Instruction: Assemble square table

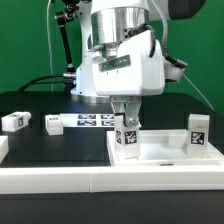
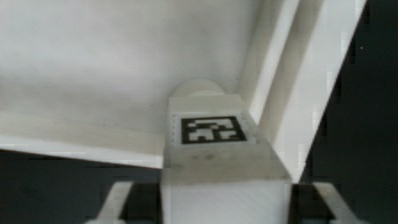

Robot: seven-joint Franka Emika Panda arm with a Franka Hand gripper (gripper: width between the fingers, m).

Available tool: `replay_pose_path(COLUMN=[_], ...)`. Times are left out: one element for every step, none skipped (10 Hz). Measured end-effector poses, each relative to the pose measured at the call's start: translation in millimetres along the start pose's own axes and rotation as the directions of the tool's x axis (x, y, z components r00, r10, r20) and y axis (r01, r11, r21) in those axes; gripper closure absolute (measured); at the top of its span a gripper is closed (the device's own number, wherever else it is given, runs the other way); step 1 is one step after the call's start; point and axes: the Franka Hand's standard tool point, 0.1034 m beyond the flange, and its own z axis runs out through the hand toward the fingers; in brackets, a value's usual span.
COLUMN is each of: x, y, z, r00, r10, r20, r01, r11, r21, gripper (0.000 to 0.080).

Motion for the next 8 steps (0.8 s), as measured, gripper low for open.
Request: replay_pose_path(x=[-0.9, -1.8, -2.3, -3.0, -3.4, -3.9, -4.8, -5.2], y=[-0.1, -0.2, -0.3, -0.3, -0.4, -0.5, -0.6, -0.5], z=[0.1, 0.1, 0.2, 0.2, 0.2, 0.2, 0.4, 0.6], r00=[0.996, 0.988, 0.979, 0.961, 0.945, 0.93, 0.901, 0.883], r10=[0.092, 0.151, 0.203, 0.277, 0.327, 0.366, 0.434, 0.469], r20=[0.005, 0.006, 0.008, 0.014, 0.019, 0.021, 0.026, 0.026], r01=[-0.092, -0.151, -0.203, -0.277, -0.327, -0.366, -0.434, -0.47], r11=[0.996, 0.988, 0.979, 0.961, 0.945, 0.93, 0.901, 0.883], r21=[0.002, 0.002, 0.002, 0.003, 0.004, 0.004, 0.003, 0.002], gripper=[0.0508, 0.0508, 0.0508, 0.0508, 0.0508, 0.0508, 0.0508, 0.0508])
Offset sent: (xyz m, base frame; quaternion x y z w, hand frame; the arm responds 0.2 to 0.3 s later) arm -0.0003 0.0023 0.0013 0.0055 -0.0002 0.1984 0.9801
